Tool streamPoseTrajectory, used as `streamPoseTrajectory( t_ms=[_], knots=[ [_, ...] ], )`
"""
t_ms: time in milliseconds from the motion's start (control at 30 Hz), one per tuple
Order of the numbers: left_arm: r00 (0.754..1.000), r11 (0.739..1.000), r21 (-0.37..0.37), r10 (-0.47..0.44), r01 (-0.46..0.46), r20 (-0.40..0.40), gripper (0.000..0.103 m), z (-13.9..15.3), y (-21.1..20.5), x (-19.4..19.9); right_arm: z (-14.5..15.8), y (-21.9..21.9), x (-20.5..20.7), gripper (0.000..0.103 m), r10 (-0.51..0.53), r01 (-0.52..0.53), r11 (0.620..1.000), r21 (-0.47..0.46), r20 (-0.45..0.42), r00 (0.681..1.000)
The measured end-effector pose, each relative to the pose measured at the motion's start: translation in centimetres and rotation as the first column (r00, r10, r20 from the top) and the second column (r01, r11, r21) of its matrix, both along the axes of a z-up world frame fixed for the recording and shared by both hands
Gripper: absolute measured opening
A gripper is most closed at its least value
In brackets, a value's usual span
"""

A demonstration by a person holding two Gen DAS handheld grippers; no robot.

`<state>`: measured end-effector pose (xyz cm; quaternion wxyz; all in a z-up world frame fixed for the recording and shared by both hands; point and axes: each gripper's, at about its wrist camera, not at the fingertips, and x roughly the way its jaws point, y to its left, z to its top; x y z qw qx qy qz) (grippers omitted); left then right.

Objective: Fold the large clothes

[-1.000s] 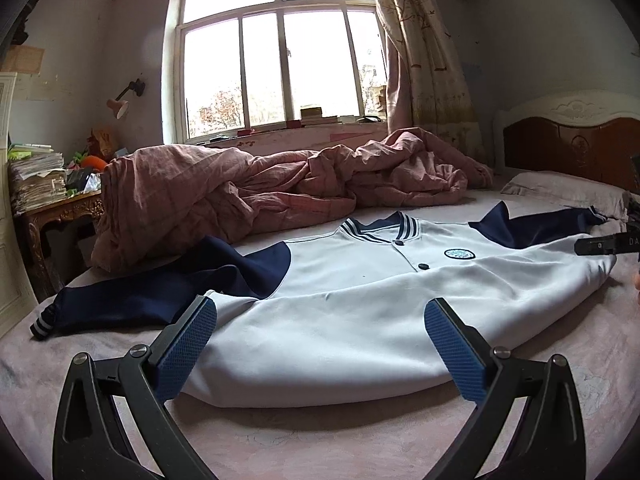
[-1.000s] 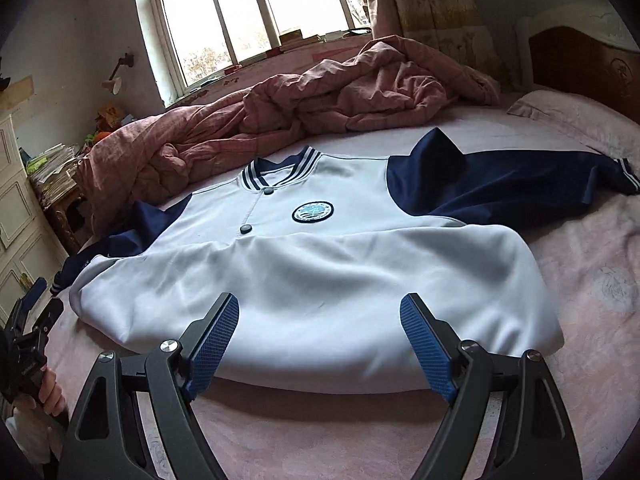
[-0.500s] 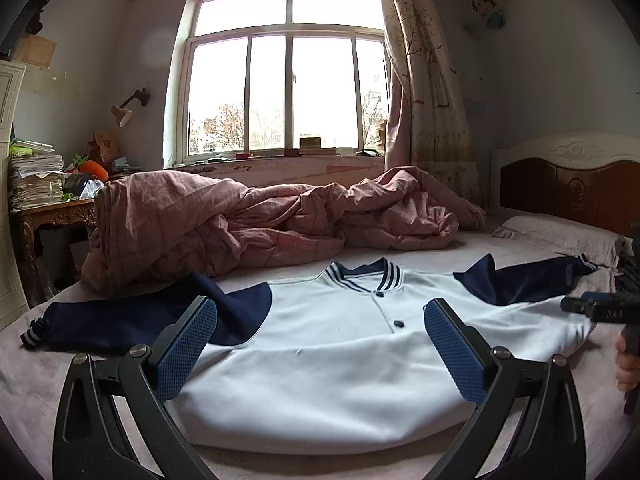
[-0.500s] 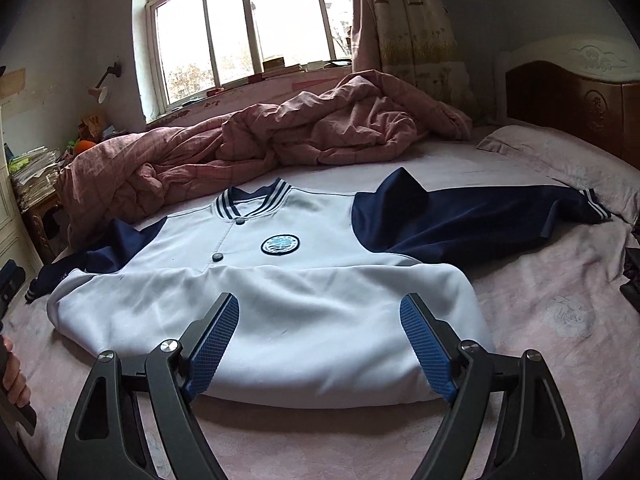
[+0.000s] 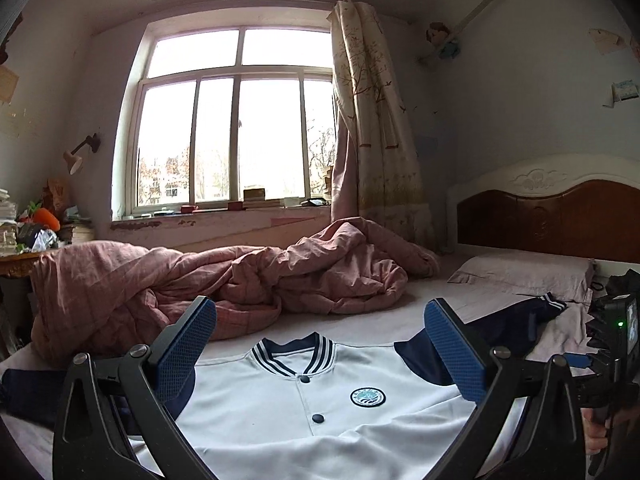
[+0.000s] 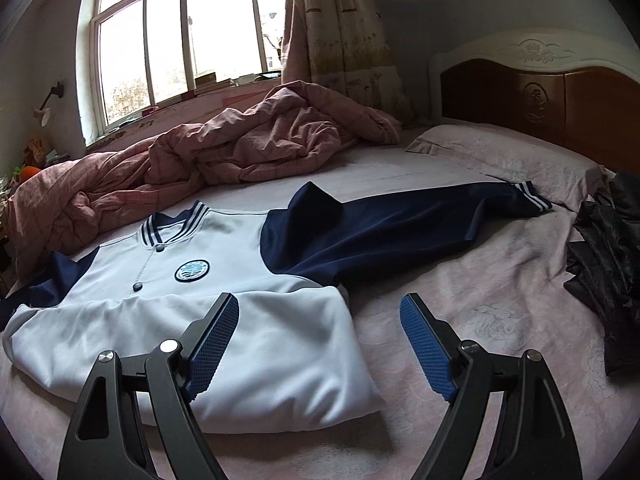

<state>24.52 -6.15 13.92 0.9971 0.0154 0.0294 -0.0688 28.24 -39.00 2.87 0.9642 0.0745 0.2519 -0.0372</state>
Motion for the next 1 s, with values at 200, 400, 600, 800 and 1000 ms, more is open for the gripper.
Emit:
streamPoseTrajectory(
  t_ms=[200,400,600,800,1000],
  knots=[
    [0.987,0.991,-0.089,0.088,-0.1,-0.134,0.103,-5.4,3.4,3.2,-0.8,-1.2,1.3,0.085,-0.019,0.019,1.0,0.006,-0.041,0.999],
    [0.985,0.995,-0.055,0.071,-0.081,-0.159,0.103,-7.3,4.6,4.8,-1.4,-3.0,2.8,0.085,-0.038,0.042,0.998,0.054,-0.075,0.996],
    [0.977,0.993,-0.089,0.058,-0.077,-0.204,0.103,-8.8,4.9,6.0,-0.7,-9.5,2.4,0.085,-0.122,0.132,0.972,0.194,-0.065,0.99],
    [0.967,0.993,-0.063,0.086,-0.104,-0.24,0.103,-9.9,4.8,7.0,-3.0,-17.4,4.5,0.085,-0.21,0.255,0.868,0.427,-0.151,0.966],
    [0.939,0.991,-0.064,0.094,-0.122,-0.332,0.103,-12.0,5.1,9.2,-4.6,-18.1,10.5,0.083,-0.232,0.288,0.908,0.303,-0.207,0.95]
  ],
)
